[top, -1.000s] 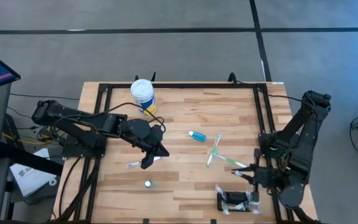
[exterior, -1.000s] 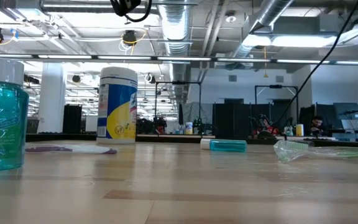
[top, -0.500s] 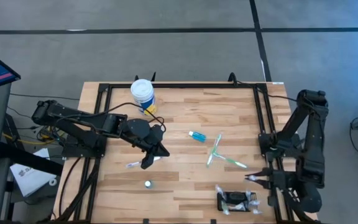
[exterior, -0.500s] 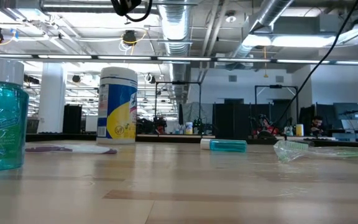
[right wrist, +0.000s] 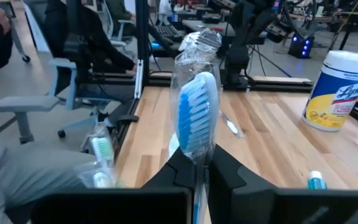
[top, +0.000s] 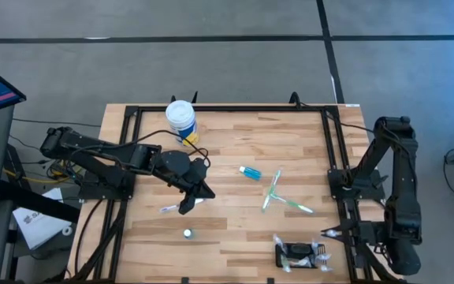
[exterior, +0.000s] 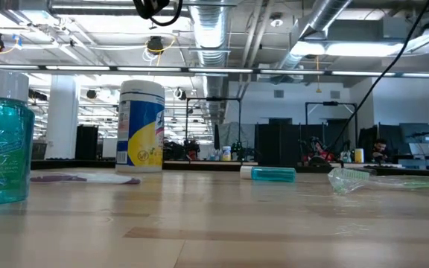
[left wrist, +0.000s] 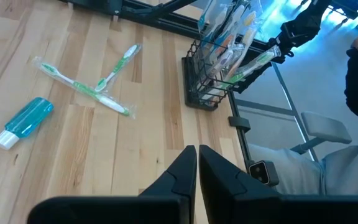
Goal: Pick & Place toothbrushing station
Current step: Put the blue toothbrush into the wire organizer
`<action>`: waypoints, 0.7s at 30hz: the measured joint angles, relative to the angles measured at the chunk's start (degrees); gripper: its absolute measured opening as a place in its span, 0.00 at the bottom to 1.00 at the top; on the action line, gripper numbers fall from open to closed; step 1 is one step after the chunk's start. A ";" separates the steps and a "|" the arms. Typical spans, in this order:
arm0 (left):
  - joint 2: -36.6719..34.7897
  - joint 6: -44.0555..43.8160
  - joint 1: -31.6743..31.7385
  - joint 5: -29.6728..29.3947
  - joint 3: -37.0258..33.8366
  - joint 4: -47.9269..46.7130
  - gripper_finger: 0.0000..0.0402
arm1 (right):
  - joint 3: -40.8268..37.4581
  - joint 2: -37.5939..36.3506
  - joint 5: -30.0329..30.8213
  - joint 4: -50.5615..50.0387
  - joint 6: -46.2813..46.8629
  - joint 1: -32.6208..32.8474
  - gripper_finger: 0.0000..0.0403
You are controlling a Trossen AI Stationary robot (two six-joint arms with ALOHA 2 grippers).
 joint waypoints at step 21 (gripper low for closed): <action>0.01 0.02 0.00 0.00 0.00 0.44 0.03 | 0.00 3.63 3.67 -0.10 5.80 3.87 0.01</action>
